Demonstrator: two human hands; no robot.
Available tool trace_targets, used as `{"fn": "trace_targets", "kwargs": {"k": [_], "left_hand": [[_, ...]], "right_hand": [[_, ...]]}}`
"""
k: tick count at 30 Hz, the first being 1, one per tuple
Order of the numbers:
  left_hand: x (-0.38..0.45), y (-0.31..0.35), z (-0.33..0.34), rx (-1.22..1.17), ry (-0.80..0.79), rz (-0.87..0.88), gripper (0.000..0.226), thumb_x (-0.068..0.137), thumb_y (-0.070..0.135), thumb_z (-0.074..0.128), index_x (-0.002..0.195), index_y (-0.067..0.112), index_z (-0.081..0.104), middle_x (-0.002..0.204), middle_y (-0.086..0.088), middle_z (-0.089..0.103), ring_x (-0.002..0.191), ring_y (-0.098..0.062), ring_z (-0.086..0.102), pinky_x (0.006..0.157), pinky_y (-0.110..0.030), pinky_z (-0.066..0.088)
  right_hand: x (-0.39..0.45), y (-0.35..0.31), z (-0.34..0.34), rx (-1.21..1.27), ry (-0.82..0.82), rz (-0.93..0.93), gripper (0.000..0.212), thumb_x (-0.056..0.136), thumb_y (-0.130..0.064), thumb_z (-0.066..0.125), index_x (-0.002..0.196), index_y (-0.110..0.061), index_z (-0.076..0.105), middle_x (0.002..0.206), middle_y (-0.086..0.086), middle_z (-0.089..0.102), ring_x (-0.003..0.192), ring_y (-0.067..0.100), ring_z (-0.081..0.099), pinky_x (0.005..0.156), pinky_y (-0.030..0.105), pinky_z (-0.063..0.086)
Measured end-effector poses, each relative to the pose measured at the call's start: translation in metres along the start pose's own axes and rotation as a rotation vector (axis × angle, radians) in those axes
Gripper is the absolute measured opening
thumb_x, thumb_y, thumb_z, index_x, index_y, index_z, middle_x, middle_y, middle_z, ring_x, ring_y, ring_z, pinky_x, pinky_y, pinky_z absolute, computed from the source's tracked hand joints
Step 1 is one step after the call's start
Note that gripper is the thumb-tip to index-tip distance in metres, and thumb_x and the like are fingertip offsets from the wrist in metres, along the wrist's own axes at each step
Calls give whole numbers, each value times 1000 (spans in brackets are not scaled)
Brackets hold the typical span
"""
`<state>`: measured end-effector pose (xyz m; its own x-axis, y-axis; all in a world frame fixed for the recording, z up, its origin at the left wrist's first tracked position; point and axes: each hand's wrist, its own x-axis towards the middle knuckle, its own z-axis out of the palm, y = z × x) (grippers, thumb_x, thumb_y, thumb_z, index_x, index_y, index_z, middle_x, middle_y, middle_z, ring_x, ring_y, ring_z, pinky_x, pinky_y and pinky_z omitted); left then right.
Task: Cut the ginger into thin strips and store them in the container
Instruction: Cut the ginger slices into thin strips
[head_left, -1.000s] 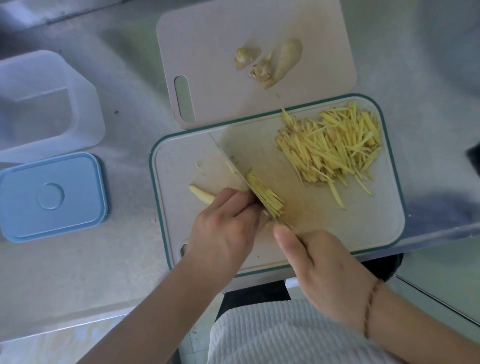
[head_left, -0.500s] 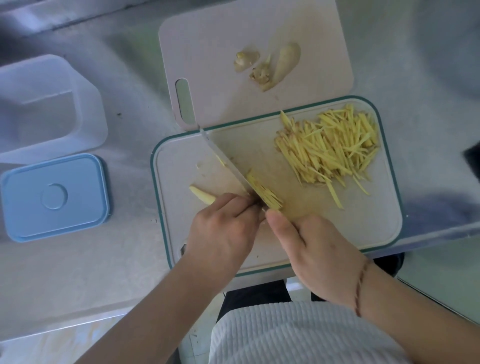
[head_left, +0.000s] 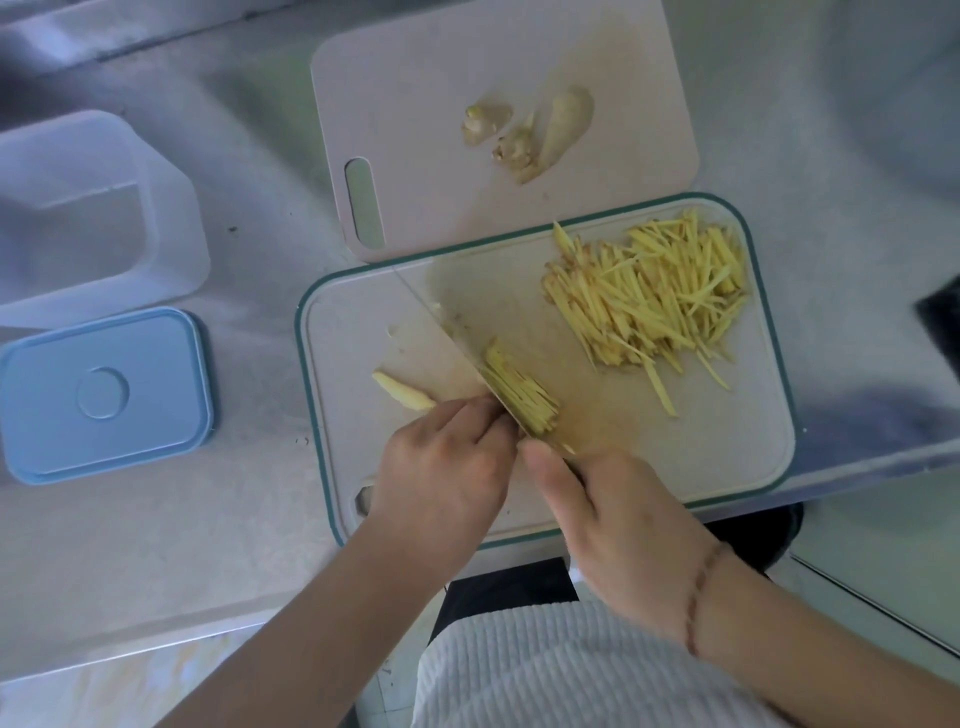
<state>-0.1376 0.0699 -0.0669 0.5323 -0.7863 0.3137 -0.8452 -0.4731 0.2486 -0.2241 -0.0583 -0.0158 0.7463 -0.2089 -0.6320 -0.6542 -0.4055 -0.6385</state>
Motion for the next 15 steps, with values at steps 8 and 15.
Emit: {"fn": "trace_targets", "kwargs": {"k": [8,15], "left_hand": [[-14,-23,-9,-124,6,25,19,81,-6,72,92,8,81,101,-4,78,96,-19,75,82,-27,57],[-22,-69,-20,-71,-70,-88,15,86,2,69,96,9,79,112,-8,74,106,-33,69,93,-45,57]], "right_hand": [[-3,14,-30,173,7,-90,67,87,-74,24,47,-20,27,40,-7,23,36,8,23,41,18,22],[-30,31,-21,162,-235,1,62,86,-67,29,52,-15,24,47,-2,20,42,11,19,44,18,22]]}}
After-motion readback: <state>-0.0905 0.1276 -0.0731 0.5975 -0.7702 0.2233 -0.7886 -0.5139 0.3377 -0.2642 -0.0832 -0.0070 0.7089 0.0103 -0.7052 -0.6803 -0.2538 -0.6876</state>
